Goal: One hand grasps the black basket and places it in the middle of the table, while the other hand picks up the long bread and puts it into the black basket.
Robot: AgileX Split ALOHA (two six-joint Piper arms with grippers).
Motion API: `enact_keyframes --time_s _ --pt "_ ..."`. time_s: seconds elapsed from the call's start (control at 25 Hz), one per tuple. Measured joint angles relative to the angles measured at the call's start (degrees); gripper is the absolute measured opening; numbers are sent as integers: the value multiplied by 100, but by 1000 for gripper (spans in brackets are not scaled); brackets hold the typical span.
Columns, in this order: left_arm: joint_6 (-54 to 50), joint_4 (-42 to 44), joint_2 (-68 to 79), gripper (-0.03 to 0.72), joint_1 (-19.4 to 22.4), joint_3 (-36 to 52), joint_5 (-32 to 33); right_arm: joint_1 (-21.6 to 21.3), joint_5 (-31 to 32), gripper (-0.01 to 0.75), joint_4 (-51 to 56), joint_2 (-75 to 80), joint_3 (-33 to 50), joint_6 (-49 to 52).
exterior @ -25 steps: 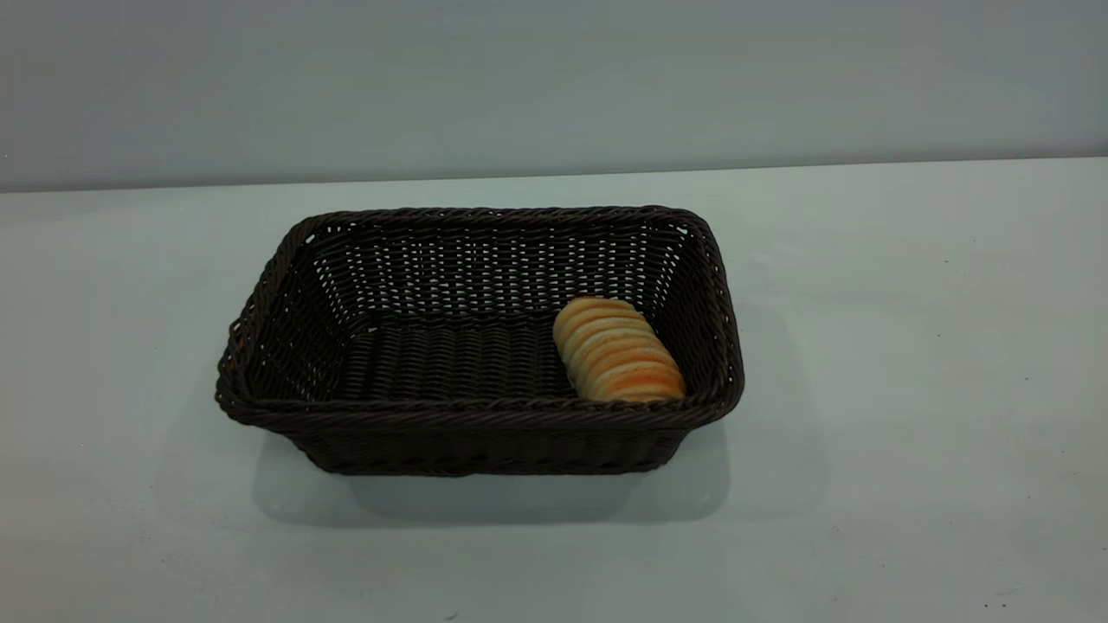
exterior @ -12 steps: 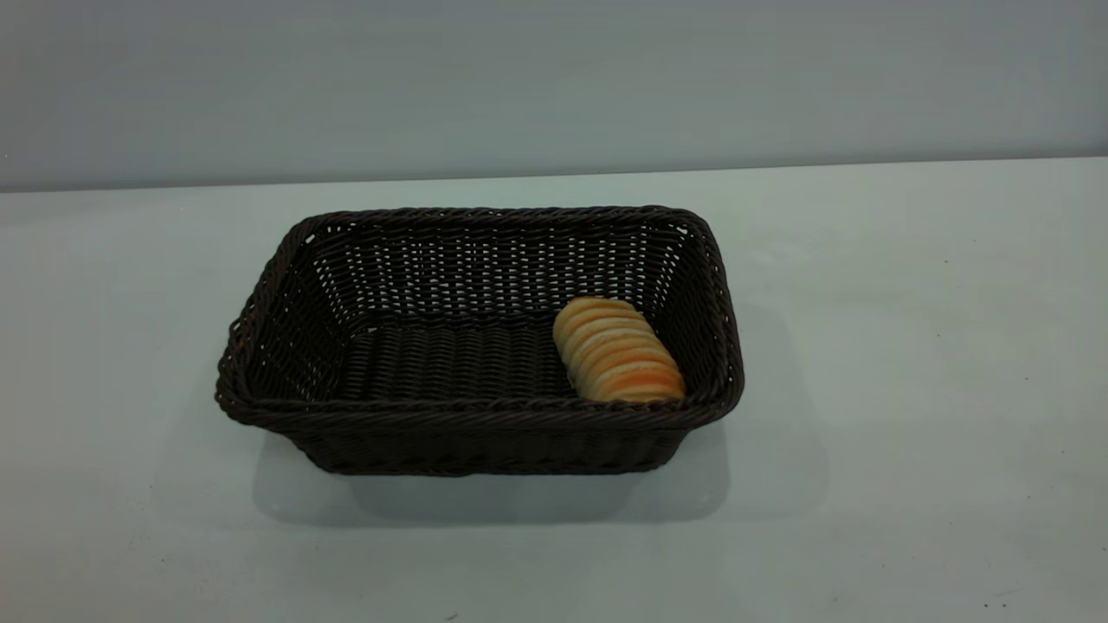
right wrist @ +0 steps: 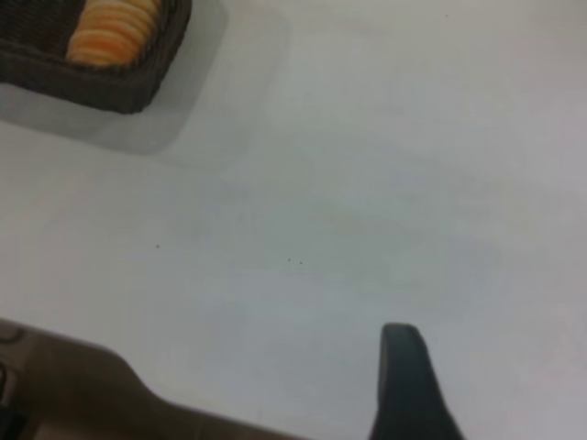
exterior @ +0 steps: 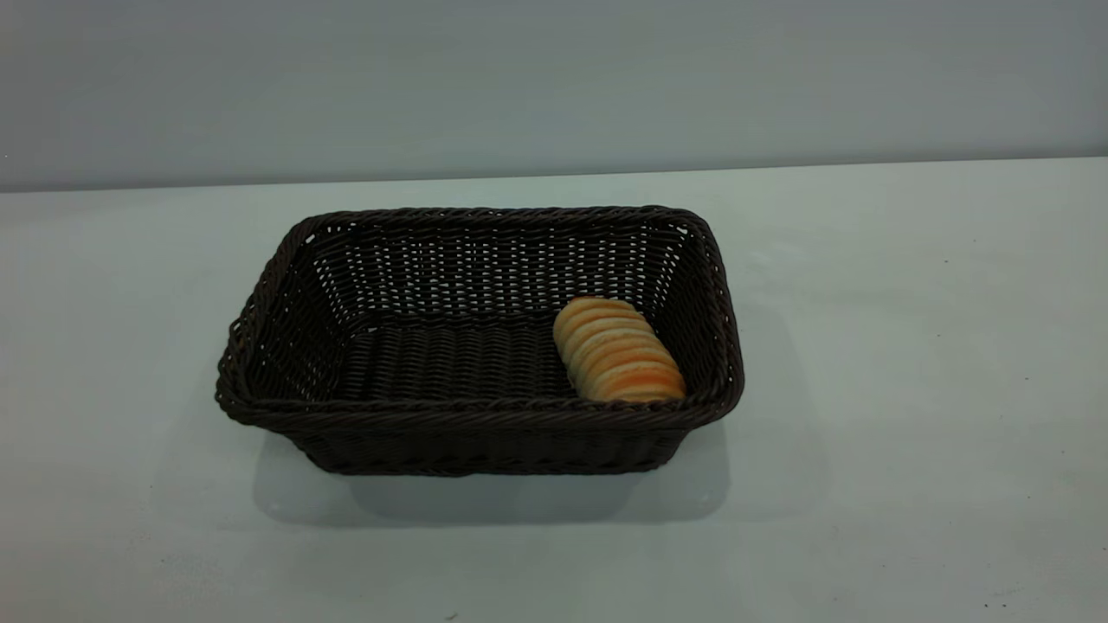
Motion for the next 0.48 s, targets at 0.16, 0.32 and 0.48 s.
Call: enact_keyframes --time_s 0.16,0.32,0.48 --pt "0 0 0 476 128 0 0 -34 0 424 0 0 0 0" --pt "0 0 0 476 773 0 0 -464 0 402 10 0 0 0" --pt "9 0 -158 476 1068 5 0 -988 0 378 17 0 0 0"
